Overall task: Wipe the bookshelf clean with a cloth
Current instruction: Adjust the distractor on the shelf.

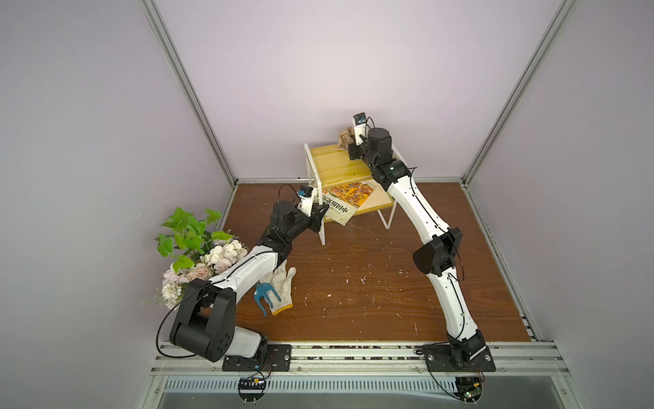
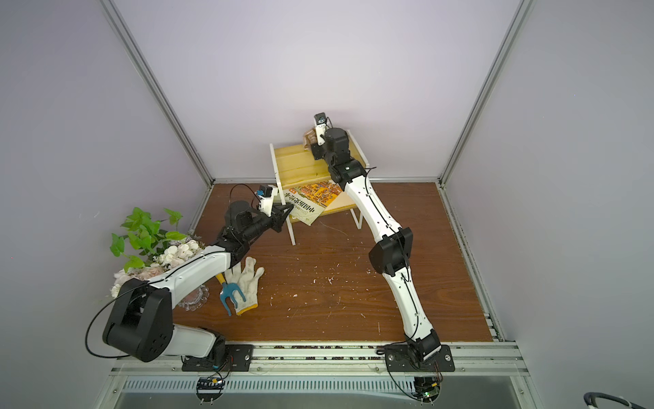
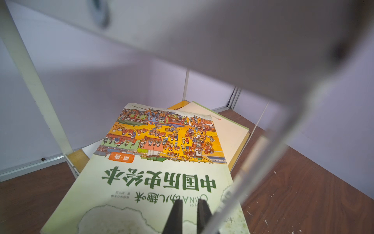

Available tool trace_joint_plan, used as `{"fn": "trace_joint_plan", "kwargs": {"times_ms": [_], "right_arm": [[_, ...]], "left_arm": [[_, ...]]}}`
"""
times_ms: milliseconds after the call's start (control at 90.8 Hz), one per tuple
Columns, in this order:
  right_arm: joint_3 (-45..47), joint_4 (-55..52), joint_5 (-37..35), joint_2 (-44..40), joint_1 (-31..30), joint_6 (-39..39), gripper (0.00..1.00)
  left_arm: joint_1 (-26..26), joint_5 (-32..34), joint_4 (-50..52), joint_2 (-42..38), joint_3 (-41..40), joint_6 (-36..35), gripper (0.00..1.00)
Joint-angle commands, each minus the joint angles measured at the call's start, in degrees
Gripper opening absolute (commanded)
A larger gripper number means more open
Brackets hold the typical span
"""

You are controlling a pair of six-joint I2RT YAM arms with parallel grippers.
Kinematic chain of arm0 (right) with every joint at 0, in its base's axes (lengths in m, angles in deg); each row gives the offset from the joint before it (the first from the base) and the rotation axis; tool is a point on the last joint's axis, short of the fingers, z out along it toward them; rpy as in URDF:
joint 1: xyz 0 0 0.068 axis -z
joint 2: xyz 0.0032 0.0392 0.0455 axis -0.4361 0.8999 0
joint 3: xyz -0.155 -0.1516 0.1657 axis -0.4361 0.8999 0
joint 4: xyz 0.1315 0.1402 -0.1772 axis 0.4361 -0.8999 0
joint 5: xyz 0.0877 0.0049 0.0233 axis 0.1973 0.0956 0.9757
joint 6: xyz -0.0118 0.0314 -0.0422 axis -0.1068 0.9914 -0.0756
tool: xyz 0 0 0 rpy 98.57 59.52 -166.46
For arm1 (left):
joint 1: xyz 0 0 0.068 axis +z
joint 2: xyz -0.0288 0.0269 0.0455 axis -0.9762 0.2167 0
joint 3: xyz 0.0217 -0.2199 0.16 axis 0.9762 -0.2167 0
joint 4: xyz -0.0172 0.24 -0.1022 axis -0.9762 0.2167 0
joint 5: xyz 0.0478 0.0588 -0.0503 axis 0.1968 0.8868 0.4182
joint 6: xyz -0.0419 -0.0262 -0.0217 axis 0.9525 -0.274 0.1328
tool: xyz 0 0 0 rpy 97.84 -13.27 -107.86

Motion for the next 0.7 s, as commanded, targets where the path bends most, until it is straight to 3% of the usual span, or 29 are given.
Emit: {"fn": "trace_joint_plan", "kwargs": {"times_ms": [0,143,220,275,319,495,572,605,693], "right_arm": [[8.26,-4.19,15.54,-12.19,-3.47,-6.01,0.0],[40.18,9.02,3.81,-29.84,-1.69,-10.42,0.0],[49.32,9.69,-2.28,-34.82,1.49,-9.21,0.0],[52.22,8.86,-7.7,-35.45,2.6,-8.52,0.0],[51.99,7.46,-7.77,-34.89,2.13,-8.22,0.0],[48.11,11.34,7.79,-32.33,-9.99,-9.7,0.0],[49.38,14.54,11.72,-34.33,-11.65,-7.91,0.0],[51.16,15.98,10.96,-36.13,-11.29,-7.51,0.0],[59.98,20.71,-2.12,-42.02,-7.69,-7.31,0.0]], "left_arm": [[0.64,1.49,1.93,-0.9,-1.71,3.67,0.01],[0.88,1.78,1.85,-1.36,-1.73,3.9,0.01],[1.06,1.7,2.11,-1.44,-1.58,3.9,0.01],[1.15,1.63,2.24,-1.75,-1.65,3.71,0.01],[1.24,1.54,2.17,-1.95,-1.86,3.53,0.01],[1.34,2.62,2.8,-1.84,-1.83,3.71,0.01],[1.35,2.1,2.94,-2.29,-2.1,3.62,0.02],[1.35,1.77,2.99,-2.46,-2.19,3.55,0.02],[1.29,1.09,3.19,-2.75,-2.22,3.75,0.04]]}}
